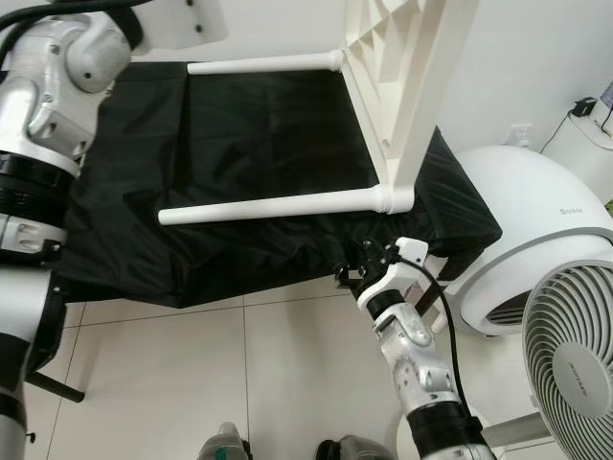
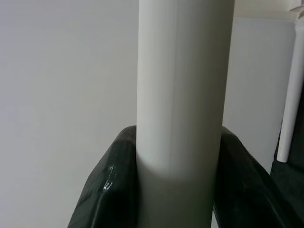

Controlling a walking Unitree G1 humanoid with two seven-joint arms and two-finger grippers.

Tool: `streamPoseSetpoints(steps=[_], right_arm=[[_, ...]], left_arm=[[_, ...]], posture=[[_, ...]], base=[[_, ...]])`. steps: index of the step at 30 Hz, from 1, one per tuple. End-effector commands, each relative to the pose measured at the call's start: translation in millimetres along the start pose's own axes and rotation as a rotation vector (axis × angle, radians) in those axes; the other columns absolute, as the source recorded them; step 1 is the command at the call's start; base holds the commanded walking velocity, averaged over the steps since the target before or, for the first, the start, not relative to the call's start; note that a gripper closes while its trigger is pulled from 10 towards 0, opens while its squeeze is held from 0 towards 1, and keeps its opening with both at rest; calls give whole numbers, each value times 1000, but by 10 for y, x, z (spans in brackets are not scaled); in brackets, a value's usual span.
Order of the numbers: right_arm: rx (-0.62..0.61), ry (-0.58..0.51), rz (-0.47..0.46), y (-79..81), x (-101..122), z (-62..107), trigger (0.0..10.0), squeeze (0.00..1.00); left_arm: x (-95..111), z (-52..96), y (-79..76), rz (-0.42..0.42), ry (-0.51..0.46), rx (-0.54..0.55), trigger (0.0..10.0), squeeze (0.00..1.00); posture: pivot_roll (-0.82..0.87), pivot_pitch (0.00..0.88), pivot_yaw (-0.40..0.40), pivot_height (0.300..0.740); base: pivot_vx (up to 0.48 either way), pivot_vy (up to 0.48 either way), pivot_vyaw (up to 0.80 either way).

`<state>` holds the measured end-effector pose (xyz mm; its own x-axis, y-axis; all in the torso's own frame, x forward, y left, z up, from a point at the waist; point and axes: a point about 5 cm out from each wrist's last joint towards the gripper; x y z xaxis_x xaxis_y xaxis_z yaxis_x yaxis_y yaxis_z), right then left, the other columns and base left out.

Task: Building children table

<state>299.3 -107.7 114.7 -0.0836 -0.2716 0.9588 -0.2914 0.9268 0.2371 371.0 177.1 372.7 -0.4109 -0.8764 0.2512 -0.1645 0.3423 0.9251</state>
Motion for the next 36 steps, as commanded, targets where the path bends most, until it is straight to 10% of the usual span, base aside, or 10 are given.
streamPoseSetpoints(steps=[1,16,36], right_arm=[[11,-43,-134,123,39,-77,10000,0],[19,-77,-347,116,167,-419,10000,0],[183,191,-398,437,-502,-133,10000,0]], left_arm=[[-366,116,-6,58,169,4,10000,0],[-745,347,-35,199,317,24,10000,0],[-689,305,134,393,289,95,10000,0]], posture=[[133,35,-17,740],[154,53,-36,740],[164,42,-43,740]], base=[[0,0,0],[0,0,0],[0,0,0]])
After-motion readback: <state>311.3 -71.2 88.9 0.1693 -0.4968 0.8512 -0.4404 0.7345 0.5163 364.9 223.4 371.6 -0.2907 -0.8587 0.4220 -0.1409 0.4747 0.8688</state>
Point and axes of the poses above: a point about 5 cm out from each wrist's last joint towards the gripper, its own z axis pointing back from the gripper into the wrist, its own x axis along the axis of the wrist's last joint, y = z × x, and after that the axes turned 12 degrees about z, right-handed
